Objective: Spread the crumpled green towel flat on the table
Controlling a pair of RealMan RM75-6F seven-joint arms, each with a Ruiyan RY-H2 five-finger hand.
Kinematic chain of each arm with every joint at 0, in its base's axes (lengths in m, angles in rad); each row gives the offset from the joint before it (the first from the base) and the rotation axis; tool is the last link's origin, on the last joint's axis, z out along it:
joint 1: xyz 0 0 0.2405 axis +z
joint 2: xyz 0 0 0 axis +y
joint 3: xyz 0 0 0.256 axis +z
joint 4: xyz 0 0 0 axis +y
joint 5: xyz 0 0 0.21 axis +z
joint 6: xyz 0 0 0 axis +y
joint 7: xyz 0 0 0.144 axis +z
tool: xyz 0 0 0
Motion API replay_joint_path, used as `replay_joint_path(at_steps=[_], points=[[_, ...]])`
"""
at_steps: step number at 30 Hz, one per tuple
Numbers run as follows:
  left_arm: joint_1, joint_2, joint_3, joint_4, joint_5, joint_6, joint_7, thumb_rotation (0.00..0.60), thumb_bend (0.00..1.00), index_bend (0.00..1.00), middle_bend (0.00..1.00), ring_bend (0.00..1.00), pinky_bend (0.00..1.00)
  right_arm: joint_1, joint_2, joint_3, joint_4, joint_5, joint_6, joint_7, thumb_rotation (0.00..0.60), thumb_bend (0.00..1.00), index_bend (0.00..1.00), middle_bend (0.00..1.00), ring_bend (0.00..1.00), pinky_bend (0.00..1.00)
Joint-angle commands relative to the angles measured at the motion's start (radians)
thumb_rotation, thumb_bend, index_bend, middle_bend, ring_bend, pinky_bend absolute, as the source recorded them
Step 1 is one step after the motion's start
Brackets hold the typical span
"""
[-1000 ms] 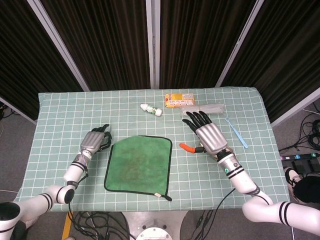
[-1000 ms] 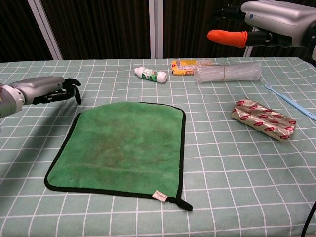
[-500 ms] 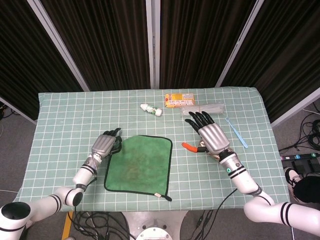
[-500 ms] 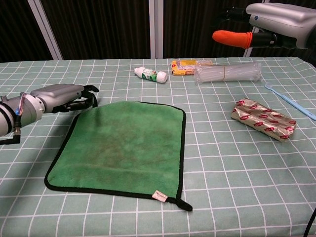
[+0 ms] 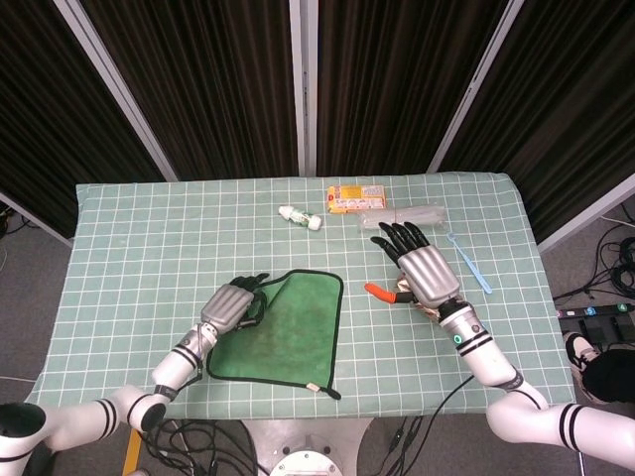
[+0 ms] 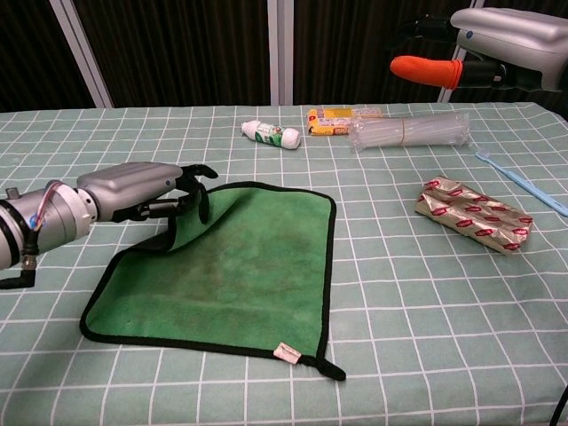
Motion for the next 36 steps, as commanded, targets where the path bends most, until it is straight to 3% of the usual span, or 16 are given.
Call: replay_joint_path(at_steps=[1,10,16,27,36], points=[[0.002,0.017,0.016,-0.035,0.013,0.004,0.029,0.0,0.62,0.48,0.14,0.14,0.18,0.0,0.001,0.002,0.0,0.001,-0.001,0.002,0.001,0.19,0.13,0.01,0.0,0.0],[0.011,0.028,0.019,-0.054,-0.012,-0.009,0.042,0.0,0.62,0.48,0.14,0.14,0.18,-0.006,0.004,0.004,0.0,0.002,0.0,0.0,0.001,0.19,0.13,0.01,0.0,0.0],[0.011,0.067,0.027,-0.136,-0.037,-0.06,0.002,0.0,0.62,0.48,0.15,0.14,0.18,-0.006,-0.002,0.004,0.0,-0.007,0.003,0.004,0.0,0.19,0.13,0.01,0.0,0.0],[0.004,0.116,0.054,-0.263,-0.03,-0.097,-0.006,0.0,0.62,0.47,0.24,0.16,0.18,-0.014,0.002,0.002,-0.006,-0.012,0.01,-0.006,0.001,0.19,0.13,0.01,0.0,0.0],[0.014,0.182,0.037,-0.366,0.015,-0.041,-0.047,0.0,0.62,0.47,0.24,0.16,0.18,-0.018,0.006,0.008,-0.005,-0.014,0.015,0.0,0.0,0.19,0.13,0.0,0.0,0.0]])
